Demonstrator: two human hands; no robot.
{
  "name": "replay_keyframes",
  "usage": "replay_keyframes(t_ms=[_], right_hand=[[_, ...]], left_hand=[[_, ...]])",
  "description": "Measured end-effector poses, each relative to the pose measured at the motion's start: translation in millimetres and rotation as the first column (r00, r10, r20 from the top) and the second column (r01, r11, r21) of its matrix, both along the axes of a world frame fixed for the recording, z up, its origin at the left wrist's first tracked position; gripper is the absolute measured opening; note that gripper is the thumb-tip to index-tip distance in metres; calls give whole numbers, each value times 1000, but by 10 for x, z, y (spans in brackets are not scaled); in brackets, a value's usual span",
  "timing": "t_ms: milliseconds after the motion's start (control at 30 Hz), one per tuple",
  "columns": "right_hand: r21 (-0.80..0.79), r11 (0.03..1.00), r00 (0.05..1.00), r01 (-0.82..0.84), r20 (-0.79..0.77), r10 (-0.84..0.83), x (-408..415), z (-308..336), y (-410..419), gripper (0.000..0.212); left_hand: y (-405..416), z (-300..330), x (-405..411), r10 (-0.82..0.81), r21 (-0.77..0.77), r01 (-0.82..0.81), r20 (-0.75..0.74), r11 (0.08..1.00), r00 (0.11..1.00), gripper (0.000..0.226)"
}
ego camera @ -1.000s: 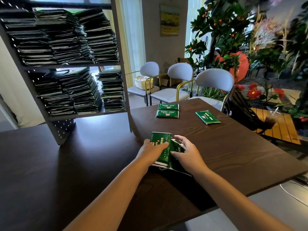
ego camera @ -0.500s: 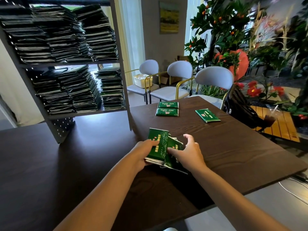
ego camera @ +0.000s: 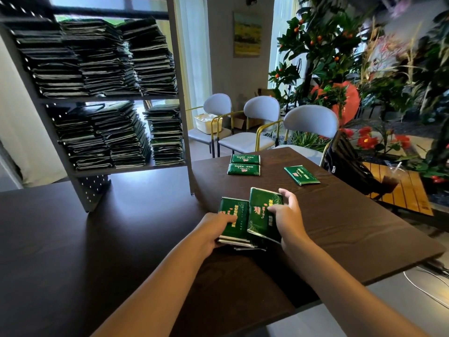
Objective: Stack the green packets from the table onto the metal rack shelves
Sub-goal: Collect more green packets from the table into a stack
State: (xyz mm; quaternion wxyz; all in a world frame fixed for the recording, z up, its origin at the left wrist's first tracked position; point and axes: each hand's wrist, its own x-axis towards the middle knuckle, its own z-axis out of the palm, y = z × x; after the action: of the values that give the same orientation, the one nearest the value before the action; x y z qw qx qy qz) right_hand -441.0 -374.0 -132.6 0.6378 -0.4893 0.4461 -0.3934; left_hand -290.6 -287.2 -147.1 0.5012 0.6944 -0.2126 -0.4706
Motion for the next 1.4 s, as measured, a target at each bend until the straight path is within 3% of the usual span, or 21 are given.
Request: replay_keyframes(t_ms=[67, 167, 300, 400, 500, 567, 633, 733, 900, 967, 1067, 1233, 1300, 1400], right_hand=[[20, 1000, 999, 2, 35, -3, 15, 48, -24, 52], [14, 999, 998, -50, -38, 50, 133, 35, 51, 56], [-28, 996, 981, -81, -176, 75, 269, -106, 181, 56], [25, 998, 989, -56, -137, 59, 228, -88, 188, 53], [44, 999, 982, -23, -185, 31, 160, -62, 200, 62], [48, 998, 979, -32, -200, 41, 139, -39, 208, 78], [67, 997, 990, -40, -130, 48, 123, 21, 242, 83], [46, 995, 995, -91, 32, 90, 83, 56, 240, 83], [-193, 973, 984, -126, 104, 148, 3, 51, 316, 99], [-265, 950, 976, -168, 89, 198, -26, -17, 370, 93], [-245, 949, 957, -197, 160, 240, -48, -129, 456, 73], [-218, 951, 943, -221, 201, 265, -39, -167, 473, 73], [-194, 952, 938, -237, 208, 276, -36, -170, 469, 75], [-141, 967, 956, -211, 175, 235, -46, -135, 396, 73]], left_hand=[[-9, 21, -33, -1, -4, 1, 23, 1000, 1000, 27], [-32, 74, -78, -12, -54, 12, 2, 998, 1000, 48], [-32, 80, -74, -77, -73, 82, 67, 994, 995, 38], [-18, 31, -55, -88, -55, 93, 82, 994, 993, 68], [-3, 7, -68, -68, -101, 76, 85, 992, 994, 65], [28, 8, -98, -65, -161, 78, 83, 984, 994, 61], [73, 18, -139, -65, -228, 87, 101, 970, 993, 59], [118, 19, -197, -66, -274, 153, 304, 950, 951, 61], [155, -50, -214, -116, -342, 298, 463, 891, 879, 84], [165, -111, -236, -111, -374, 291, 433, 881, 894, 90], [186, -193, -317, -64, -422, 222, 357, 879, 932, 87], [160, -143, -432, -25, -476, 145, 251, 867, 968, 71], [168, -136, -437, -51, -454, 131, 184, 881, 982, 67], [178, -75, -385, -118, -376, 191, 210, 907, 971, 60]])
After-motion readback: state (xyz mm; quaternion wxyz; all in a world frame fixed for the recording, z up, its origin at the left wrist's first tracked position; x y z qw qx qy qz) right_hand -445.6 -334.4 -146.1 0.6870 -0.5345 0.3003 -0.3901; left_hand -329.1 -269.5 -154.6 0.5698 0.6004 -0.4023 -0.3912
